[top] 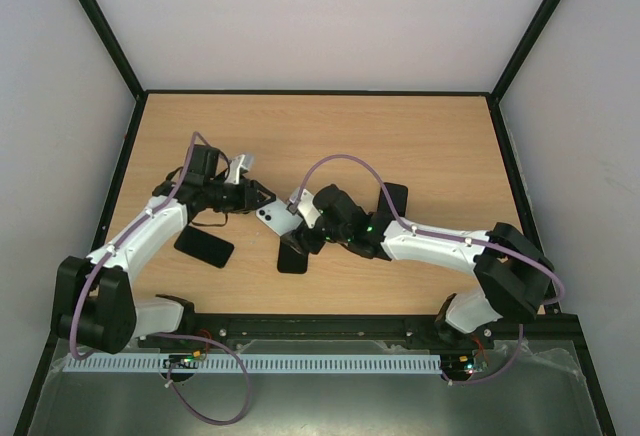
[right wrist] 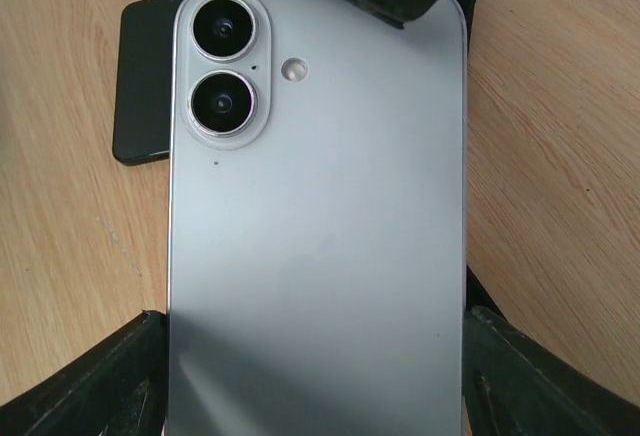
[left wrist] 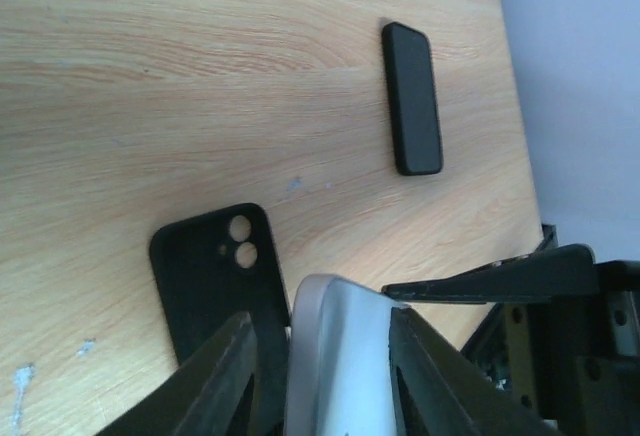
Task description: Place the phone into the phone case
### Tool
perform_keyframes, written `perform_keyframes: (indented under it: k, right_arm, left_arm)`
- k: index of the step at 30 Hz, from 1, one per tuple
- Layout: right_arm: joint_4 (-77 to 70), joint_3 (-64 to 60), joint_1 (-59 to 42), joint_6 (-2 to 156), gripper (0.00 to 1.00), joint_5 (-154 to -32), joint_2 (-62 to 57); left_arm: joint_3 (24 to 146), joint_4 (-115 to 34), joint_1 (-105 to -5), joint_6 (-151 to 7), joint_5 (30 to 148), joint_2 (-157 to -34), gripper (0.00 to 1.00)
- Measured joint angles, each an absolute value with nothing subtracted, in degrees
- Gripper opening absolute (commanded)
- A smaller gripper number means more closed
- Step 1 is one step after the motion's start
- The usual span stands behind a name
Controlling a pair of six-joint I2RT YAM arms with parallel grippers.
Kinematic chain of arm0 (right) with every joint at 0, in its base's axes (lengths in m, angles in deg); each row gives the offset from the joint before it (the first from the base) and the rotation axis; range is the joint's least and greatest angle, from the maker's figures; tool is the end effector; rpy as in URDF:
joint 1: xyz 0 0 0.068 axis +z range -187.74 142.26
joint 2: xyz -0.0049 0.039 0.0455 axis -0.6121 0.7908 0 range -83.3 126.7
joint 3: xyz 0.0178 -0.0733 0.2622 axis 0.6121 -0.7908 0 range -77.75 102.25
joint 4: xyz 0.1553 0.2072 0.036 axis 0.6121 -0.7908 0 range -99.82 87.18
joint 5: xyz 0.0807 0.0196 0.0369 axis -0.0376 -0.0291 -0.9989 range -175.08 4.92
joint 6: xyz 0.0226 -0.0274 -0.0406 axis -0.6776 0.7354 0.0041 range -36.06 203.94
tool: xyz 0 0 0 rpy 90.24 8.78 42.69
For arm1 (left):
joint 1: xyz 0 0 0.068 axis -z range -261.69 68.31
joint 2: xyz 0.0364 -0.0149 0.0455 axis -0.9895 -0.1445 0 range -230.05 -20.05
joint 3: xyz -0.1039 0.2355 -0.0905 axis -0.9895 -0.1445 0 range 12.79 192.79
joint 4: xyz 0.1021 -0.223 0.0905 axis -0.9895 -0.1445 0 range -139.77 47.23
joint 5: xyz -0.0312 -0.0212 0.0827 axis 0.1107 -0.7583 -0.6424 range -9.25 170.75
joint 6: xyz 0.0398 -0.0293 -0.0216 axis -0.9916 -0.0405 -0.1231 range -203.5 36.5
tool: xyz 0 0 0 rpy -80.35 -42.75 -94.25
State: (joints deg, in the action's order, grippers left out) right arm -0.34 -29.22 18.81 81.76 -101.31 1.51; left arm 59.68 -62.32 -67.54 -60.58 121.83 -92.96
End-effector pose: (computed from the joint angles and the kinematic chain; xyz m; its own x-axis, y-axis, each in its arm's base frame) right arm 0.1676 0.2716 0.2196 -0.3416 -0.4510 -0.8246 -0.9168 0.3528 0.1869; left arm 0.2458 -0.0862 0.2404 -0.8833 -0.0801 -0.4620 0.3108 0.6377 -0.7048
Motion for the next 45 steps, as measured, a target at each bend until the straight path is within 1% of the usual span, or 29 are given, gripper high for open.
perform_keyframes:
  k: [5, 7, 10, 11, 13, 16, 17, 19, 24, 32, 40, 45]
  right_arm:
    - [0.2, -29.4, 18.9, 82.3, 0.53, -101.9, 1.0]
    - [0.2, -29.5, 18.9, 82.5, 0.54, -102.0, 1.0]
    - [-0.2, -29.7, 18.9, 82.7, 0.59, -101.9, 1.0]
    - [-0.2, -29.7, 18.9, 82.8, 0.63, -101.6, 1.0]
    - [-0.2, -29.7, 18.9, 82.9, 0.75, -101.0, 1.0]
    - [-0.2, -29.6, 19.1, 82.6, 0.86, -100.0, 1.0]
    - [-0.2, -29.6, 19.1, 82.4, 0.88, -99.5, 1.0]
    - [-0.4, -29.6, 19.1, 81.7, 0.89, -98.2, 0.9]
    - [-2.8, -28.4, 19.5, 81.2, 0.85, -95.2, 0.1]
    - [-4.0, -25.8, 23.3, 82.4, 0.68, -87.6, -0.1]
    - [-4.9, -24.7, 29.2, 85.2, 0.66, -75.8, 0.2]
    - [-5.5, -22.6, 31.1, 87.7, 0.55, -67.5, 1.2]
  left_arm:
    - [58.2, -59.6, -67.6, -59.2, 125.8, -92.9, 0.08]
    - [57.2, -58.4, -67.9, -58.5, 127.1, -92.9, 0.03]
    - [56.6, -56.9, -68.0, -57.3, 129.4, -92.7, 0.03]
    - [56.5, -56.7, -68.0, -57.0, 129.4, -92.6, 0.03]
    - [56.1, -55.9, -68.0, -56.2, 129.6, -92.5, 0.03]
    - [55.0, -55.0, -68.4, -54.9, 129.1, -92.4, 0.03]
    - [54.6, -54.9, -68.4, -54.3, 129.2, -92.3, 0.03]
    - [53.6, -54.3, -68.4, -52.7, 128.6, -92.2, 0.03]
    - [52.1, -52.1, -68.5, -47.6, 126.1, -90.8, 0.03]
    - [48.7, -45.3, -69.5, -35.4, 123.1, -87.3, 0.03]
    - [46.3, -42.7, -69.5, -21.9, 118.9, -80.5, 0.03]
    - [45.8, -42.4, -69.5, -16.6, 117.1, -76.4, 0.03]
